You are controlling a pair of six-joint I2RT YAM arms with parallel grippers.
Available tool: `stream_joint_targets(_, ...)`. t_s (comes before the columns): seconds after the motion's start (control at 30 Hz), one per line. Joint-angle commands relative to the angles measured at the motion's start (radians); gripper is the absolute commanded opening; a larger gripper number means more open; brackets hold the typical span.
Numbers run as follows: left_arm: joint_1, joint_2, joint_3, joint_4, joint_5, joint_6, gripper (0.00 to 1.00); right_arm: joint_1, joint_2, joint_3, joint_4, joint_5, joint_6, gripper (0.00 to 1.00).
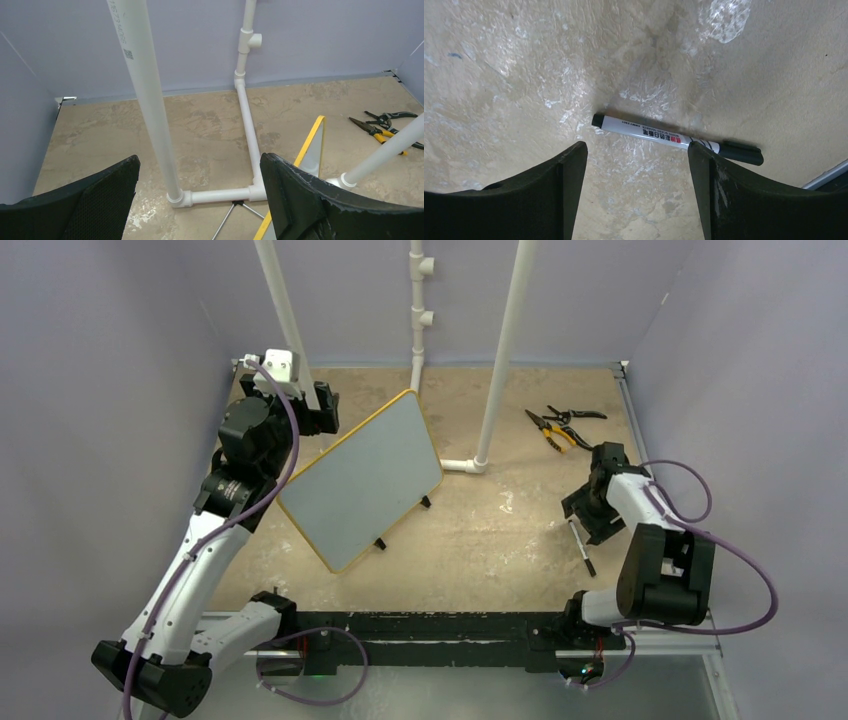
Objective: Write a sentence on the whiteboard
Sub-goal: Pick up the whiteboard marker at the center of the board.
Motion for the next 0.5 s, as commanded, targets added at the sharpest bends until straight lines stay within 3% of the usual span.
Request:
stream_joint_targets(0.0,-0.01,-0.02,-0.005,0.048,-0.006,0.014,0.9,-0.021,0.01,0.02,0.043,0.067,0.019,0.77)
stream_joint_targets(0.47,-0.012,-0.018,-0.008,0.05,0.002,0.018,0.9,-0.038,0.032,-0.099,0.106,-0.043,0.037,0.82)
